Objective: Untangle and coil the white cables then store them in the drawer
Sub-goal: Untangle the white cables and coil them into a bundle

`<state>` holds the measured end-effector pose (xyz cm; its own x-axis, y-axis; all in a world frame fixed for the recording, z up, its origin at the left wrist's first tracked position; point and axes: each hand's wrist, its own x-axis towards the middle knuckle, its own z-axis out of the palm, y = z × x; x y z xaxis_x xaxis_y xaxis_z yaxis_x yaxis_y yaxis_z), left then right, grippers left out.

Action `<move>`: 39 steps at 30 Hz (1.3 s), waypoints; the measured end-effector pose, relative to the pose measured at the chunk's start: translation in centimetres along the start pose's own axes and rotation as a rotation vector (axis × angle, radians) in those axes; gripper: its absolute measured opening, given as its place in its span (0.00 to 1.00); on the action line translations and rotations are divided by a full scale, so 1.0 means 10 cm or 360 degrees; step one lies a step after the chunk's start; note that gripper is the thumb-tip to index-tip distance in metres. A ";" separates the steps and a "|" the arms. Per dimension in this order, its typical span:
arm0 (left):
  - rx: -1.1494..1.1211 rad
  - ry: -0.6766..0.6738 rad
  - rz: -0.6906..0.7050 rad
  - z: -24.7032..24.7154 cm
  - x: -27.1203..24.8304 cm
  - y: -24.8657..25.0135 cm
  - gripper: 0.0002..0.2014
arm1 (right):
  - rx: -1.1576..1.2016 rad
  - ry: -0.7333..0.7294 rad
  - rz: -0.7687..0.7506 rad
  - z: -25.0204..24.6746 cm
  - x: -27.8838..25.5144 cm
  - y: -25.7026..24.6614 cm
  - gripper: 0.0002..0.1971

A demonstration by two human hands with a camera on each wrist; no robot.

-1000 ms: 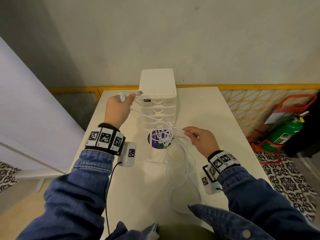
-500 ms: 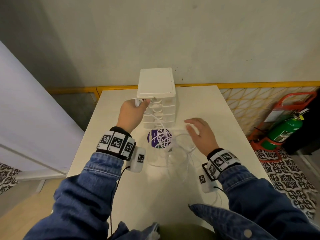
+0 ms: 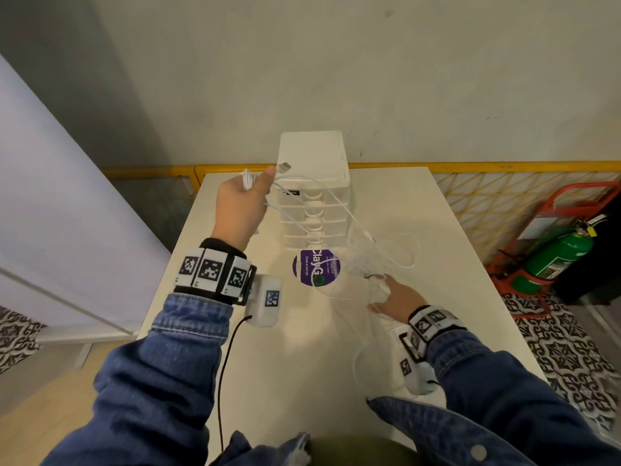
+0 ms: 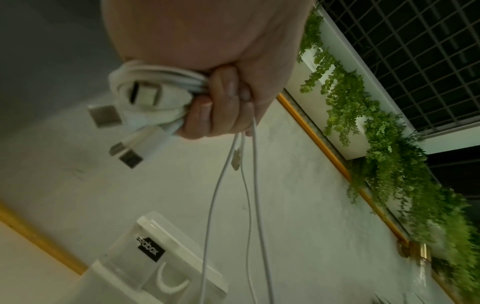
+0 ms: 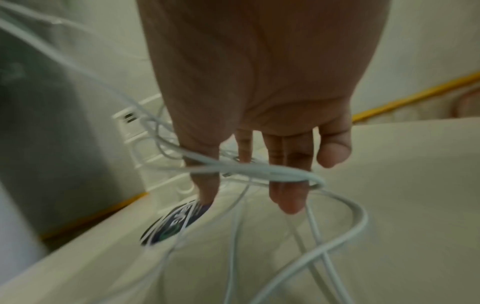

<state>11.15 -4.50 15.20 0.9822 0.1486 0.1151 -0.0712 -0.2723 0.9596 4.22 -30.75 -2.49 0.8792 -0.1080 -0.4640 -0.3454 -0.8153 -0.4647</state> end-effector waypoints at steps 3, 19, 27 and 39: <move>0.0050 -0.0053 -0.0022 -0.04 0.01 -0.04 0.20 | 0.0284 0.0136 0.0106 -0.10 0.00 0.09 0.26; 0.0376 -0.0860 0.0182 0.04 -0.03 -0.12 0.19 | 0.0834 0.0412 -0.0874 -0.32 -0.27 -1.43 0.21; 0.0342 -0.1308 -0.0182 -0.16 0.00 -0.45 0.24 | 0.0578 0.0608 -0.0976 -0.34 -0.22 -1.44 0.04; -0.0610 -0.1837 -0.0539 -0.02 -0.14 -0.41 0.24 | 0.0752 0.0506 -0.1011 -0.27 -0.11 -1.37 0.11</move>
<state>10.08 -3.44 11.16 0.5268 -0.8107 -0.2557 0.3574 -0.0617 0.9319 8.84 -20.97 6.46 0.9783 0.0774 0.1921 0.2060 -0.4599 -0.8637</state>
